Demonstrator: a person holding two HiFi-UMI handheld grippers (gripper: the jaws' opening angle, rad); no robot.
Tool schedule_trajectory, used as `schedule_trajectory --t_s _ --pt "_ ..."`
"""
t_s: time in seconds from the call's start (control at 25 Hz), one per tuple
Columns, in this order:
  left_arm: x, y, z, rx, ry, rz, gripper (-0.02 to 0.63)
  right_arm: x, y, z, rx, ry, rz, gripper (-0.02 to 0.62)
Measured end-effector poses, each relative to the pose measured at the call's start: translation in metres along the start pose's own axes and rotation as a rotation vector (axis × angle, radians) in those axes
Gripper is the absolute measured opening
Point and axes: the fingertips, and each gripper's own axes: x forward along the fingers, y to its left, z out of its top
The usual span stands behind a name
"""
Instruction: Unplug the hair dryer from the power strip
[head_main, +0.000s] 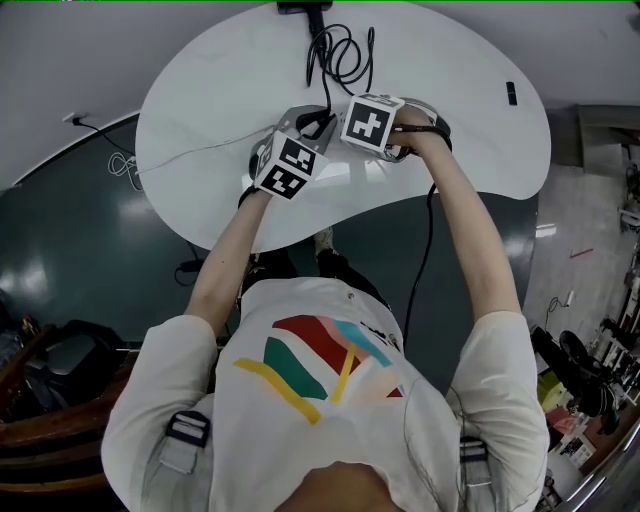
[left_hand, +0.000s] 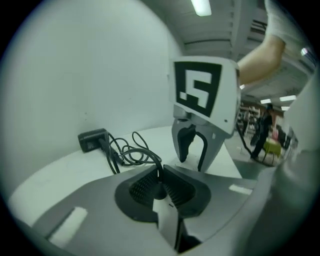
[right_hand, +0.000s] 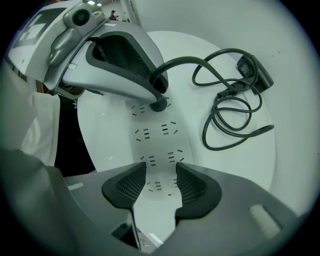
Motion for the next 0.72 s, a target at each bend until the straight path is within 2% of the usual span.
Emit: schedule_trajectory --t_s 0.12,0.36,0.48,0.72 --pt "-0.0019 0.0061 0.003 -0.146 -0.036 -0.023 0.029 -0.0001 0.0003 0.0002 -0.002 -0.009 -0.004 0.207" --pt "-0.0056 0.007 0.0069 -0.155 -0.057 -0.018 0.028 -0.0014 0.0011 0.0011 0.004 -0.015 0.007 0.206" --pt "-0.0038 0.0107 0.0058 -0.221 -0.084 -0.011 0.015 -0.0007 -0.0012 0.0021 0.014 -0.034 0.01 0.202" --pt "-0.0038 0.0111 0.0038 -0.284 -0.083 -0.007 0.01 0.0015 -0.003 0.0041 0.022 -0.079 0.022 0.198"
